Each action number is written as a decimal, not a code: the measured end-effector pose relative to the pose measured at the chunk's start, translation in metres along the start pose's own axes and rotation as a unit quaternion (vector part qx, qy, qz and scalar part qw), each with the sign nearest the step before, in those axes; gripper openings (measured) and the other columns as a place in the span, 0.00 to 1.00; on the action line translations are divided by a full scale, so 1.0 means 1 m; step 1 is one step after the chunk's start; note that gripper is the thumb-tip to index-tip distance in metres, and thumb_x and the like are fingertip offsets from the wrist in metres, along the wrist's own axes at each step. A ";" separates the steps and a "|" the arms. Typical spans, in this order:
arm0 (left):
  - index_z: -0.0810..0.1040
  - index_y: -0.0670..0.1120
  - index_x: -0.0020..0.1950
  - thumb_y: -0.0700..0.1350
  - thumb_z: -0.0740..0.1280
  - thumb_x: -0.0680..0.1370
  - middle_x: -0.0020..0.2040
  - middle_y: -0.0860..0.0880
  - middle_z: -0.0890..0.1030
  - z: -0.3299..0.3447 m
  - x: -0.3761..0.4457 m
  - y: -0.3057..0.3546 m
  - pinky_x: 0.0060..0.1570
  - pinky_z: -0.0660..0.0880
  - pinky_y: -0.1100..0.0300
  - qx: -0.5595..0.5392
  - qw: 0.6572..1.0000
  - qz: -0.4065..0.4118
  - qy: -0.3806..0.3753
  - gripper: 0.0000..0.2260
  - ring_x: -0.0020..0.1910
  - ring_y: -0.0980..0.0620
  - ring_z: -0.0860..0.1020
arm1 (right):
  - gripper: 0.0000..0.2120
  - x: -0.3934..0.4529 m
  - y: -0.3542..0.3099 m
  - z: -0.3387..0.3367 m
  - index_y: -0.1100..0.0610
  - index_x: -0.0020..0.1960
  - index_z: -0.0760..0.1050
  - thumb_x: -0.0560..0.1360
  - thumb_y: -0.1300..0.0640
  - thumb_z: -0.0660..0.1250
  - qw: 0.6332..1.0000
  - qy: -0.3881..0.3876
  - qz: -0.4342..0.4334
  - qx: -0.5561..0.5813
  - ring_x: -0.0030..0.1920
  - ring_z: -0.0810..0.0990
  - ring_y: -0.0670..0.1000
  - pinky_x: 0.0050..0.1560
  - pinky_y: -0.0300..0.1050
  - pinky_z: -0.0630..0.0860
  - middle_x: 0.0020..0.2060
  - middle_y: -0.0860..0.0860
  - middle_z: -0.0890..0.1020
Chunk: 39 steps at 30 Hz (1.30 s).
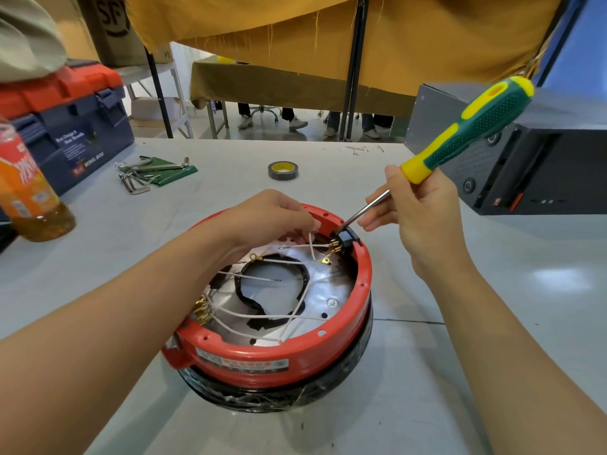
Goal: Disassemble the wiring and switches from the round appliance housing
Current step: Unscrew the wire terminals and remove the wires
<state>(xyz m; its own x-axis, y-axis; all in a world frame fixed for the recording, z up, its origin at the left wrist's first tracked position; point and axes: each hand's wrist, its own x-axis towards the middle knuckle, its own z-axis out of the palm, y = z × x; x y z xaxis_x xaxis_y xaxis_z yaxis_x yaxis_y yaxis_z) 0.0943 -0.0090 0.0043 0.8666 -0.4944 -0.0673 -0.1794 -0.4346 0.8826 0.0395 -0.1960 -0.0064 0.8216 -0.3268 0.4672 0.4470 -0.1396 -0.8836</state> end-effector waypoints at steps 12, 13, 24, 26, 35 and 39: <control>0.79 0.41 0.43 0.40 0.67 0.76 0.29 0.47 0.81 -0.015 -0.021 0.011 0.29 0.76 0.68 -0.134 0.990 0.021 0.026 0.04 0.28 0.53 0.81 | 0.10 -0.001 -0.003 -0.001 0.62 0.44 0.71 0.80 0.57 0.60 1.000 0.010 -0.004 -0.014 0.26 0.82 0.54 0.27 0.41 0.76 0.28 0.50 0.82; 0.79 0.41 0.44 0.39 0.67 0.76 0.29 0.47 0.80 -0.015 -0.024 0.011 0.28 0.75 0.68 -0.145 0.989 0.019 0.032 0.03 0.27 0.53 0.80 | 0.10 -0.001 -0.003 -0.001 0.62 0.44 0.71 0.80 0.57 0.60 1.000 0.009 -0.004 -0.016 0.26 0.82 0.54 0.27 0.41 0.77 0.28 0.50 0.82; 0.79 0.42 0.45 0.41 0.71 0.74 0.30 0.50 0.82 -0.001 -0.037 0.013 0.32 0.73 0.69 0.110 0.993 0.040 -0.013 0.03 0.27 0.55 0.79 | 0.10 -0.003 -0.010 -0.002 0.54 0.40 0.69 0.80 0.56 0.61 0.999 0.018 -0.025 -0.041 0.24 0.81 0.54 0.27 0.42 0.76 0.28 0.50 0.81; 0.79 0.45 0.43 0.43 0.72 0.73 0.30 0.51 0.83 0.004 -0.035 0.013 0.33 0.74 0.68 0.168 0.985 0.046 -0.013 0.04 0.27 0.57 0.79 | 0.10 -0.004 -0.012 -0.002 0.53 0.40 0.70 0.80 0.57 0.61 0.998 0.020 -0.033 -0.048 0.24 0.80 0.54 0.27 0.43 0.76 0.28 0.50 0.80; 0.79 0.48 0.44 0.53 0.74 0.70 0.32 0.56 0.75 0.014 -0.031 0.019 0.35 0.70 0.61 0.382 0.913 0.146 0.010 0.10 0.32 0.59 0.71 | 0.10 -0.008 -0.021 -0.001 0.53 0.40 0.68 0.80 0.58 0.62 0.996 0.004 -0.053 -0.067 0.23 0.79 0.52 0.25 0.41 0.76 0.28 0.51 0.79; 0.77 0.50 0.47 0.53 0.74 0.70 0.34 0.56 0.75 0.015 -0.029 0.019 0.38 0.72 0.57 0.398 0.901 0.172 -0.006 0.12 0.35 0.59 0.73 | 0.10 -0.008 -0.021 -0.001 0.53 0.40 0.68 0.80 0.58 0.62 0.996 0.008 -0.053 -0.073 0.23 0.79 0.52 0.25 0.41 0.76 0.29 0.50 0.79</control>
<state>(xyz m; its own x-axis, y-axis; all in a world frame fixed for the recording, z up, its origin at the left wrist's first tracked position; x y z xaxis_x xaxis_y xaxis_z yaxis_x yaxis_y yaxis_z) 0.0584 -0.0144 0.0159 0.6919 -0.7087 0.1382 -0.7177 -0.6540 0.2392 0.0229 -0.1914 0.0086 0.7664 -0.3175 0.5585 0.4734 -0.3085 -0.8251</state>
